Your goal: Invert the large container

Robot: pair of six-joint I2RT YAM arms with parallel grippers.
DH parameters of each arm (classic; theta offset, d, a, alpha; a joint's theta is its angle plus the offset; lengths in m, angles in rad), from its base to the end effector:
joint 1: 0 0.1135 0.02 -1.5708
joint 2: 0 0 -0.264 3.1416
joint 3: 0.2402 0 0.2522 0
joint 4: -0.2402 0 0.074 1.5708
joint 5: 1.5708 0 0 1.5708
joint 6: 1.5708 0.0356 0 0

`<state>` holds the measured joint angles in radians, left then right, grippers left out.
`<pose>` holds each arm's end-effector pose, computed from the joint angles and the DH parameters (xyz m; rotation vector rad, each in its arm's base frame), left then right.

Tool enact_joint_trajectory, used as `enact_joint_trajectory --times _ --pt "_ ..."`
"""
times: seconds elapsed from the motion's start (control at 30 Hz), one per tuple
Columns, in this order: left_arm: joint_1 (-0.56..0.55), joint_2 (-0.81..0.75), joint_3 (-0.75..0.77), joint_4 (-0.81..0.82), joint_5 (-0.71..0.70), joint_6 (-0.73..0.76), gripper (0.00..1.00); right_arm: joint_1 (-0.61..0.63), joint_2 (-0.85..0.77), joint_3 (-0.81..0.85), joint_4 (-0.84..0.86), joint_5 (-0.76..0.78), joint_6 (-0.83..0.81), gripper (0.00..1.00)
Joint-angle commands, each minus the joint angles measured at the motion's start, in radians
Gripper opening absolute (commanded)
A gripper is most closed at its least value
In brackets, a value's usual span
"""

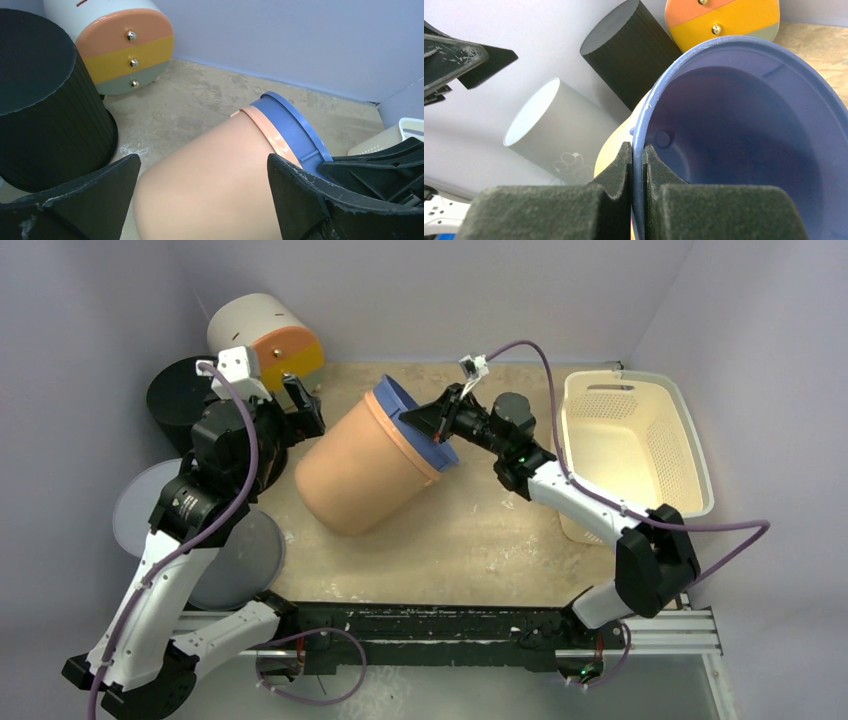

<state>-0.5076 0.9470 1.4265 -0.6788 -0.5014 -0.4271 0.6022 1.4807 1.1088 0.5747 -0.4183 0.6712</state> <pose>0.1469 -0.0621 0.4732 -0.2899 1.7272 -0.2400 0.2807 0.2105 0.3648 -0.3328 1.4870 1.3270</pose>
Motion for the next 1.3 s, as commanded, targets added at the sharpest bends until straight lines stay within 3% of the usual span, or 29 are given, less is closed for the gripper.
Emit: enact_joint_trajectory --times 0.0,0.57,1.27 --pt "-0.005 0.018 -0.021 0.033 0.003 -0.016 0.94 0.005 0.007 -0.082 0.412 0.047 0.109 0.0" --pt "-0.006 0.228 -0.184 0.306 0.074 -0.106 0.94 0.063 0.185 -0.257 0.499 0.078 0.102 0.0" --pt "-0.026 0.365 -0.241 0.258 0.025 -0.125 0.95 0.066 0.205 -0.316 0.531 0.07 0.087 0.0"
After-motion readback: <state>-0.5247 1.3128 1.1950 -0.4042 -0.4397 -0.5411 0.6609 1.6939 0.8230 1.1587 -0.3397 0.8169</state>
